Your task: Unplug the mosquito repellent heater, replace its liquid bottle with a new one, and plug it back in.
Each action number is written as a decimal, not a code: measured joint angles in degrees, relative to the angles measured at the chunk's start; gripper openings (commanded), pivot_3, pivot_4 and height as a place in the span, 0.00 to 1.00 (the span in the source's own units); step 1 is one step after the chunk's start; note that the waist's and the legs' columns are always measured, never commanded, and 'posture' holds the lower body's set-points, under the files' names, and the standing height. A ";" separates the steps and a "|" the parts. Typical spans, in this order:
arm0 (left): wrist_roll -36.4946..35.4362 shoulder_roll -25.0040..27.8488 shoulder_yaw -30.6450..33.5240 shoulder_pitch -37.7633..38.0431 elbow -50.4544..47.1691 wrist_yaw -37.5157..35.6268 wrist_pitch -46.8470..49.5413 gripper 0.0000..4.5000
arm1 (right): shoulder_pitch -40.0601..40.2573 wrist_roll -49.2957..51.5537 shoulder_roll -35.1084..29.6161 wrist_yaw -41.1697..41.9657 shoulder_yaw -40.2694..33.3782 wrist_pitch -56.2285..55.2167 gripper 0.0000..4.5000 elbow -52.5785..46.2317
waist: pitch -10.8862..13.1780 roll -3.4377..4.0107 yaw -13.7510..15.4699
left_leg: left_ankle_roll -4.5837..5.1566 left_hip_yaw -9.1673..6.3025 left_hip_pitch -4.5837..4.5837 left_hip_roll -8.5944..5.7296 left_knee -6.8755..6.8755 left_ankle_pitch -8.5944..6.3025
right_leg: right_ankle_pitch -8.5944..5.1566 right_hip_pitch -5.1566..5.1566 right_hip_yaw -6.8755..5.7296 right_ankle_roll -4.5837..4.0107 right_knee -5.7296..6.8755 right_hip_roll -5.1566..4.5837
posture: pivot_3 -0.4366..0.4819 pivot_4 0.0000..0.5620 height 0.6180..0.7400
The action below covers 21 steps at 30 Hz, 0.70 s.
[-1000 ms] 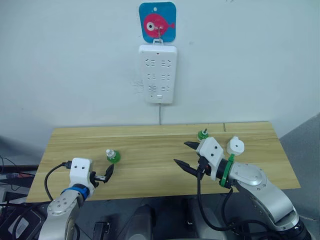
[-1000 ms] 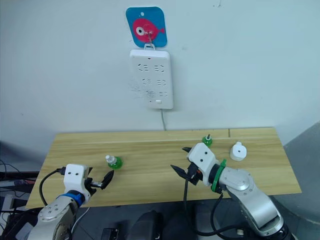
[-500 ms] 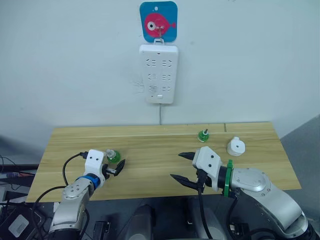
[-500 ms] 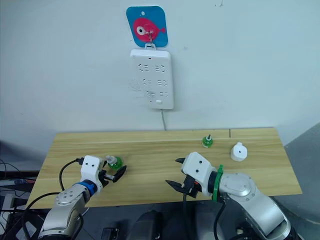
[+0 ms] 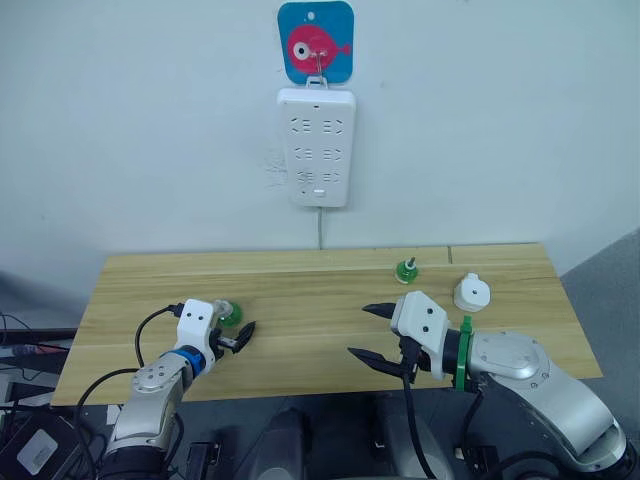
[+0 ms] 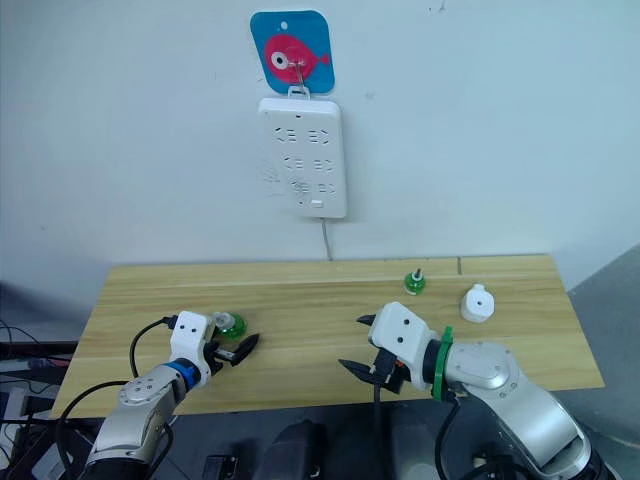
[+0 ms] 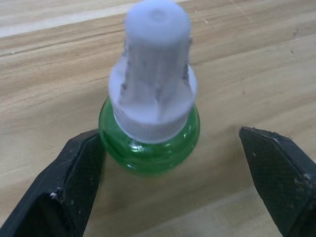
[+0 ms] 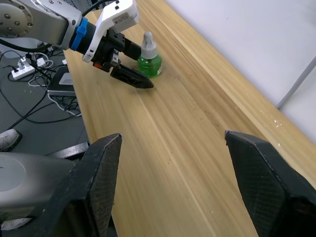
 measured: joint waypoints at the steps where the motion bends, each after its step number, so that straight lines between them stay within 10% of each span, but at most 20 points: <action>1: 0.02 -0.11 0.00 -0.60 0.76 0.14 -0.45 1.00 | 0.00 0.01 0.00 0.03 -0.02 0.00 0.77 0.00 | 0.00 0.00 0.02 | 0.00 0.00 0.00 0.00 0.00 0.00 | 0.00 0.00 -0.01 0.00 0.00 0.00 | 0.39 0.50 0.92; 6: 0.31 -0.22 0.00 -1.39 3.54 0.22 -3.83 1.00 | 0.09 0.05 -0.36 0.22 -0.21 0.00 0.77 0.00 | 0.00 0.00 0.07 | -0.01 0.00 0.00 0.00 -0.03 0.00 | 0.00 0.00 0.00 0.00 -0.02 0.00 | 0.40 0.49 0.92; 15: 0.32 -0.70 0.06 -1.04 6.09 0.06 -8.23 0.50 | 0.38 0.96 -0.92 1.19 -2.00 -0.48 0.77 0.14 | 0.00 0.01 0.34 | -0.01 -0.02 0.00 0.00 -0.03 0.00 | 0.00 0.01 -0.01 0.00 -0.03 -0.03 | 0.43 0.47 0.92; 21: 0.86 0.58 -0.19 -0.70 7.43 -1.22 -10.72 0.50 | 0.37 1.06 -1.29 1.43 -2.86 -1.59 0.77 1.18 | 0.00 0.01 0.33 | -0.01 -0.02 0.00 0.00 -0.03 0.00 | 0.00 0.00 -0.01 0.00 -0.03 -0.03 | 0.42 0.46 0.92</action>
